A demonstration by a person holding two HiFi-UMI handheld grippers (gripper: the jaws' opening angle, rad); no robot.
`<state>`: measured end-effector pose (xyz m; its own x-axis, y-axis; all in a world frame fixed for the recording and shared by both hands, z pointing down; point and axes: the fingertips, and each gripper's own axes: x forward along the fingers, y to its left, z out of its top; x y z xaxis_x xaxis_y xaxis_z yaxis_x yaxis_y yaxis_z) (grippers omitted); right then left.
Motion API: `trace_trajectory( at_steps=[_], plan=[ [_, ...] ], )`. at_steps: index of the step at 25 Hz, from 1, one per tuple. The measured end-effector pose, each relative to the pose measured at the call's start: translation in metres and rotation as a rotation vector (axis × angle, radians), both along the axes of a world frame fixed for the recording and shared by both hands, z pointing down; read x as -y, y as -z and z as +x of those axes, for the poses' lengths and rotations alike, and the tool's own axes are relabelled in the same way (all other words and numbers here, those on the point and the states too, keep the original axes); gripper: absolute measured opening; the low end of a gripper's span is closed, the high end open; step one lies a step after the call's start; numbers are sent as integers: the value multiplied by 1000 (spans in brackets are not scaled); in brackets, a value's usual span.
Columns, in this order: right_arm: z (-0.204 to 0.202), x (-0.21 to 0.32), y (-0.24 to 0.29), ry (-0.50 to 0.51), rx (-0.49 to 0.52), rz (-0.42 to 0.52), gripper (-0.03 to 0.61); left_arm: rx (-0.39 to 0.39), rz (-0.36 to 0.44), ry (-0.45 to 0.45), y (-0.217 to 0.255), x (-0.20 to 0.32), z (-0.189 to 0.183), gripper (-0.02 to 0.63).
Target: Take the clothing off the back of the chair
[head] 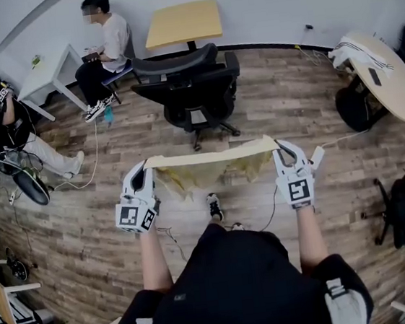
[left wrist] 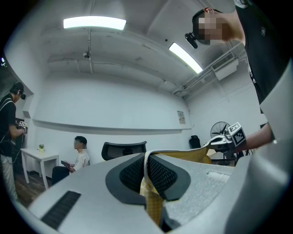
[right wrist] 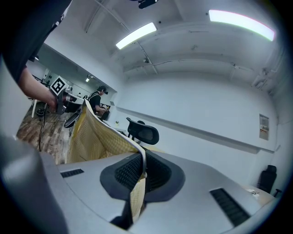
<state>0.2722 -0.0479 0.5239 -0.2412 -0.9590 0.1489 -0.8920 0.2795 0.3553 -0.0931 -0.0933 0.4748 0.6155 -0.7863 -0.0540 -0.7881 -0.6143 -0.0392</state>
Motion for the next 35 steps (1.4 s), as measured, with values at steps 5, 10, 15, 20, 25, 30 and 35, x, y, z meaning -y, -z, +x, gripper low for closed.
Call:
trace_trajectory(
  at_steps=[5,10,15,20,25,30,35],
  plan=[
    [2,-16,-5,2,1,-14,0,3,-3,9,-3,-20,1,5],
    [-3,-23,-7,13,-7,-9,0,6,-4,22,-4,-32,-4,5],
    [-6,-28,-8,17,-2,-14,0,8,-7,27,-4,-36,-6,5],
    [-2,-32,-11,8,4,-20,-1,8,-3,18,-5,-38,-1,5],
    [-1,-33,-11,0,11,-19,0,9,-5,13,-4,-37,1,5],
    [1,-32,-11,-7,11,-29,-2,10,-5,12,-4,-35,2,5],
    [-1,-29,-10,-3,15,-26,-2,8,-8,17,-5,-34,-1,5]
  ],
)
